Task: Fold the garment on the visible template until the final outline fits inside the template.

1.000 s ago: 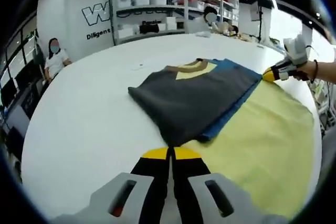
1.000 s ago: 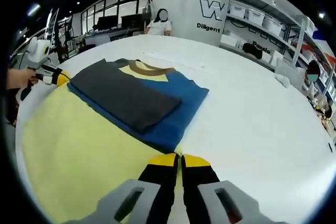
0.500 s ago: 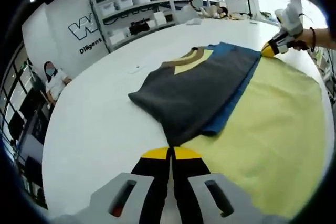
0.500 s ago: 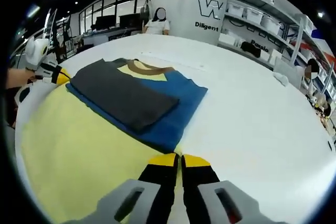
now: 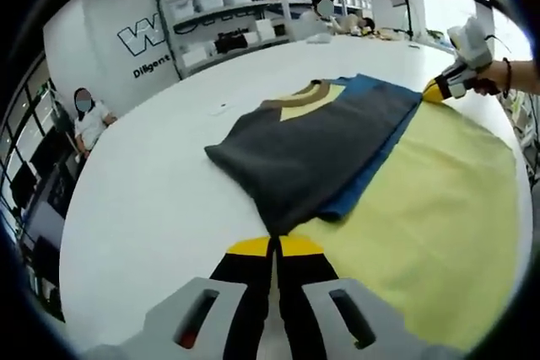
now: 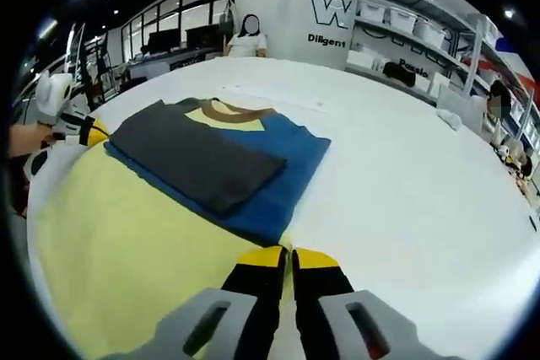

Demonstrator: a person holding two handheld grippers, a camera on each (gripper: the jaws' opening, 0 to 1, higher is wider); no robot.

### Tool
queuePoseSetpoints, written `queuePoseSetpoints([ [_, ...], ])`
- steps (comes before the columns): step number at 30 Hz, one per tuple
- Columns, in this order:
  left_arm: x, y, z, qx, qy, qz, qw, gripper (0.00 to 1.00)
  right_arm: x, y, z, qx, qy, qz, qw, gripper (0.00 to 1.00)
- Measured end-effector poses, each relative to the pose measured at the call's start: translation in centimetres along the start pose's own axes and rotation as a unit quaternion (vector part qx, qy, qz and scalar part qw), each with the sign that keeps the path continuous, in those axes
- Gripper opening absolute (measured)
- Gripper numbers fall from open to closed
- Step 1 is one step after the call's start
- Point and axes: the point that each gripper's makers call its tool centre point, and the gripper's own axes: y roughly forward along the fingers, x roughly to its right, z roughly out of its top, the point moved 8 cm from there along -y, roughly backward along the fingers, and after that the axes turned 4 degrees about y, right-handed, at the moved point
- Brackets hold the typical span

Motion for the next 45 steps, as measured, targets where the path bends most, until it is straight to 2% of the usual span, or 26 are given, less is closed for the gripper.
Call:
queuePoseSetpoints([
  [2, -0.1, 0.0, 0.0, 0.0, 0.003, 0.002, 1.0, 0.0, 0.0, 0.0, 0.0, 0.0, 0.005, 0.0, 1.0, 0.02],
  [5, -0.1, 0.0, 0.0, 0.001, 0.001, 0.004, 1.0, 0.01, 0.4, -0.1, 0.0, 0.001, 0.024, -0.005, 0.9997, 0.08],
  [8, -0.2, -0.2, 0.1, 0.01, -0.018, 0.0, 0.9998, 0.06, 0.4, -0.4, 0.0, 0.013, 0.046, 0.003, 0.9989, 0.16],
  [12, -0.3, -0.6, 0.1, 0.012, -0.045, -0.003, 0.9989, 0.2, 0.3, -0.9, 0.3, 0.032, 0.065, 0.015, 0.9973, 0.33],
  [13, -0.3, -0.6, 0.1, 0.012, -0.052, -0.004, 0.9985, 0.23, 0.2, -1.0, 0.3, 0.032, 0.072, 0.018, 0.9967, 0.37],
  [14, -0.3, -0.8, 0.1, 0.014, -0.079, -0.009, 0.9968, 0.27, 0.1, -1.1, 0.4, 0.034, 0.09, 0.026, 0.995, 0.41],
  [15, -0.3, -0.9, 0.2, 0.017, -0.09, -0.013, 0.9957, 0.31, 0.0, -1.2, 0.3, 0.034, 0.107, 0.029, 0.9932, 0.49],
  [17, -0.4, -1.3, 0.3, 0.027, -0.101, -0.018, 0.9943, 0.35, 0.1, -1.4, 0.2, 0.025, 0.126, 0.028, 0.9914, 0.58],
  [19, -0.2, -1.8, 0.6, 0.042, -0.114, -0.027, 0.9922, 0.43, -0.1, -1.7, 0.2, 0.035, 0.133, 0.036, 0.9899, 0.6],
  [21, 0.1, -2.2, 0.6, 0.044, -0.114, -0.027, 0.9922, 0.49, -0.3, -2.0, 0.3, 0.038, 0.138, 0.042, 0.9888, 0.62],
  [26, 0.8, -2.8, 0.6, 0.044, -0.087, -0.036, 0.9945, 0.54, -1.2, -3.0, 0.5, 0.045, 0.13, 0.054, 0.989, 0.68],
  [36, 2.6, -4.7, 0.9, 0.05, -0.083, -0.049, 0.9941, 0.65, -3.0, -5.4, 0.1, 0.046, 0.119, 0.084, 0.9883, 0.81],
  [45, 4.3, -6.8, 0.7, 0.053, -0.079, -0.057, 0.9938, 0.72, -4.9, -8.3, -0.8, 0.044, 0.104, 0.112, 0.9873, 0.84],
])
